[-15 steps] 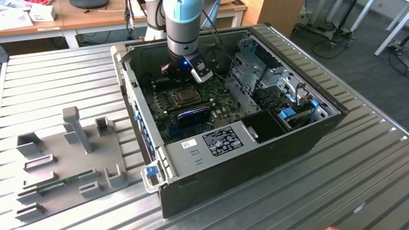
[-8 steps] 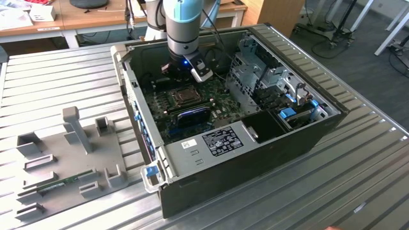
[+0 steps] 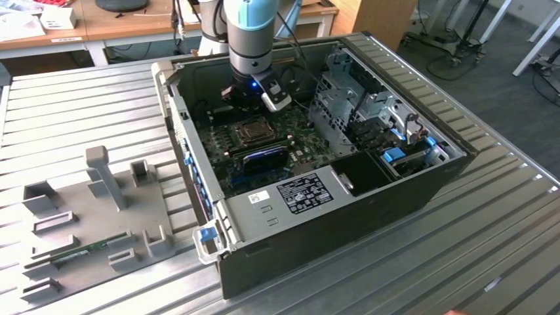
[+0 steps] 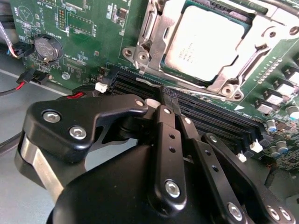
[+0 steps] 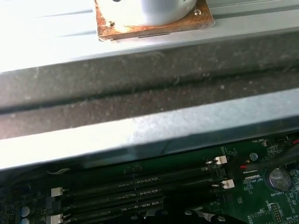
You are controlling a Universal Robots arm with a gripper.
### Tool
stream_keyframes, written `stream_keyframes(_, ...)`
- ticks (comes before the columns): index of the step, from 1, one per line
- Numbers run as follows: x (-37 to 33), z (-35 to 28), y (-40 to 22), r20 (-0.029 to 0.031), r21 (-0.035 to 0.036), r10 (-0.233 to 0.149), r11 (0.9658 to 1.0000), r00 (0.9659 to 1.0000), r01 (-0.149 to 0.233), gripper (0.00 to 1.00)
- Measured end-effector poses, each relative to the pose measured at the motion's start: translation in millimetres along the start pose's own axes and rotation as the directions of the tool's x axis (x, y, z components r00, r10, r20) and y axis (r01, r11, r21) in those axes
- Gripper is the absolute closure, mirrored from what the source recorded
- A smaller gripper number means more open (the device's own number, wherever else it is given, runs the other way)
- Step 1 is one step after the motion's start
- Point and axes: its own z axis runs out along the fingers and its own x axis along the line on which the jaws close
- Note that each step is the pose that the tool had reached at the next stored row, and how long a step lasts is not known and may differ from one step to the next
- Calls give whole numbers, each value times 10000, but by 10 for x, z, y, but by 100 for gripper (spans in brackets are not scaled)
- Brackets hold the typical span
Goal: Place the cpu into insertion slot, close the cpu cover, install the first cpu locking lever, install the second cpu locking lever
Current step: 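Install the first cpu locking lever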
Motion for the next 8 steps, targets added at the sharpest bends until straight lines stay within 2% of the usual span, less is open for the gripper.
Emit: stream_keyframes(8, -16, 2, 3, 0, 0, -1, 10000, 10000, 1, 89)
